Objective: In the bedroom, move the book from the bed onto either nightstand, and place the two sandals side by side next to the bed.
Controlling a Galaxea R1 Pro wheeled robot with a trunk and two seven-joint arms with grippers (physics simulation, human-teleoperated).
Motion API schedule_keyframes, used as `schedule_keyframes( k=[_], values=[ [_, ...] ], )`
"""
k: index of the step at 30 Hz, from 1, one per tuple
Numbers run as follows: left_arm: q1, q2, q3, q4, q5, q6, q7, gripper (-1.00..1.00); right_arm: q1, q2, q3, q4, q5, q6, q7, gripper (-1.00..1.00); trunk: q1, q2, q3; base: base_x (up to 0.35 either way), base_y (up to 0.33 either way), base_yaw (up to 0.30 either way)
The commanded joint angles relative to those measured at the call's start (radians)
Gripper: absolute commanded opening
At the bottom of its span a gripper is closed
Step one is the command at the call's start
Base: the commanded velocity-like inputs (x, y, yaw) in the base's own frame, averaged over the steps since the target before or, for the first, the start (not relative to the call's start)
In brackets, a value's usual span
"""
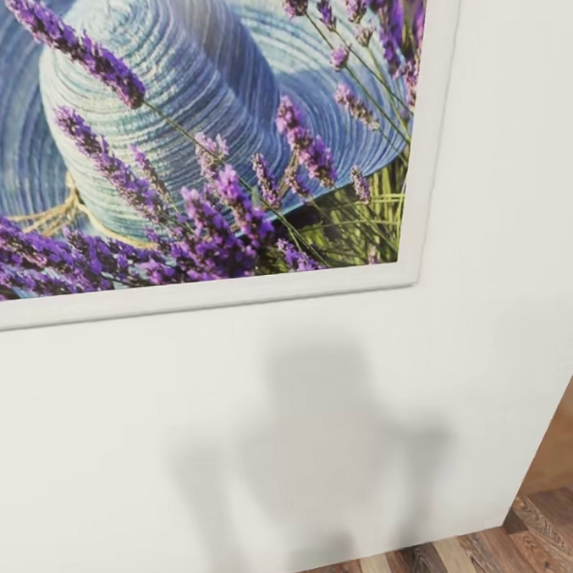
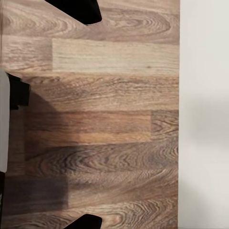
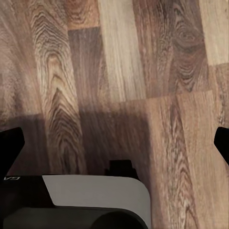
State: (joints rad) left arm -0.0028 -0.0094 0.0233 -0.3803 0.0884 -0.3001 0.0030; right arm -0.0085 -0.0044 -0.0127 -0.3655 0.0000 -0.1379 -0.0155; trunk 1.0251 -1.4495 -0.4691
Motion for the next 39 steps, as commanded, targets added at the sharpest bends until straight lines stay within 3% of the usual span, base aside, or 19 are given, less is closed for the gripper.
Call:
schedule_keyframes(
  k=[1, 39],
  values=[
    [0.0, -0.001, 0.002, 0.0, 0.007, -0.002, -0.001, 1.0, 0.0, 0.0, -0.001, 0.0, 0.0, -0.003, -0.001, 1.0, 0.0, 0.0, -0.001, 0.0, 0.0, 0.27],
    [0.0, 0.0, 0.003, 0.0, 0.007, -0.002, -0.001, 1.0, 0.0, 0.001, -0.001, 0.002, 0.0, -0.003, -0.001, 1.0, 0.0, 0.0, -0.001, 0.0, 0.0, 0.291]
  ],
)
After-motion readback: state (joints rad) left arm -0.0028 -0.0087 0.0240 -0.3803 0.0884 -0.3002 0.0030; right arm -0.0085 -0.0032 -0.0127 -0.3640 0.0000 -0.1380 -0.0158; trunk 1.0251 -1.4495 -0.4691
